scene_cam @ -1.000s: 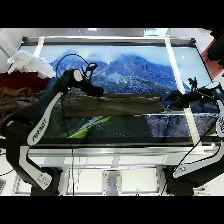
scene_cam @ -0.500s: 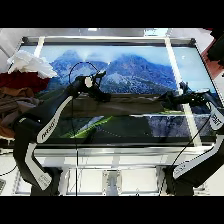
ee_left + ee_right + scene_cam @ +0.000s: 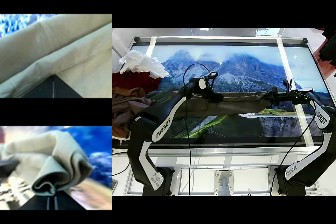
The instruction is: Fold the shirts.
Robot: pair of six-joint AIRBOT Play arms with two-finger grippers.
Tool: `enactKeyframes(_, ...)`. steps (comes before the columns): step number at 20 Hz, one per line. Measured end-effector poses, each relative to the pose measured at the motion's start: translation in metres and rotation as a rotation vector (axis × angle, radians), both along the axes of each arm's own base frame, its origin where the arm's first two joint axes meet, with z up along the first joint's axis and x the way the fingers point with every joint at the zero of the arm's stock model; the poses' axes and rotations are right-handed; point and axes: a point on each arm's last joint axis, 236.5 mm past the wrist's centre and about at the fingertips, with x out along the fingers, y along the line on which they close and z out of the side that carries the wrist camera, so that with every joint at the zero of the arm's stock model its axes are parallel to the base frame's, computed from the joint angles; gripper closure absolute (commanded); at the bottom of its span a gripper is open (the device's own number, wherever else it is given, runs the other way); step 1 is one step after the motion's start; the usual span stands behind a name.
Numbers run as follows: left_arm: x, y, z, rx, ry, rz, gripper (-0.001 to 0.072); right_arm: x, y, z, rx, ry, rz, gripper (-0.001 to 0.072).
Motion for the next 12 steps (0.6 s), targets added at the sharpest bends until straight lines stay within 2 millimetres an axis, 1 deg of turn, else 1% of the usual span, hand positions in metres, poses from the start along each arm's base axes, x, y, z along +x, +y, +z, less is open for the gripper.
enactKeyframes(2, -0.002, 0.002, -0.004, 0.01, 0.015, 0.0, 0.0697, 0.006, 0.012, 0.035, 0.088, -0.065, -0.001, 0.0681)
enactKeyframes(4, -0.005, 0.004, -0.008, 0.021, 0.028, -0.003, 0.0697, 0.012, 0.024, 0.073, 0.135, -0.142, 0.009, 0.0681)
enactKeyframes(6, -0.007, 0.005, -0.01, 0.029, 0.039, -0.006, 0.0697, 0.013, 0.044, 0.112, 0.155, -0.216, 0.051, 0.0681)
enactKeyframes(8, -0.009, 0.006, -0.012, 0.034, 0.044, -0.008, 0.0696, 0.016, 0.071, 0.15, 0.162, -0.281, 0.096, 0.0681)
enactKeyframes(9, -0.009, 0.007, -0.012, 0.037, 0.046, -0.009, 0.0696, 0.015, 0.088, 0.167, 0.166, -0.307, 0.123, 0.0681)
enactKeyframes(11, -0.009, 0.009, -0.011, 0.041, 0.051, -0.01, 0.0697, 0.015, 0.123, 0.189, 0.146, -0.338, 0.169, 0.0681)
enactKeyframes(12, -0.008, 0.011, -0.008, 0.045, 0.051, -0.012, 0.0697, 0.013, 0.14, 0.195, 0.125, -0.349, 0.193, 0.0682)
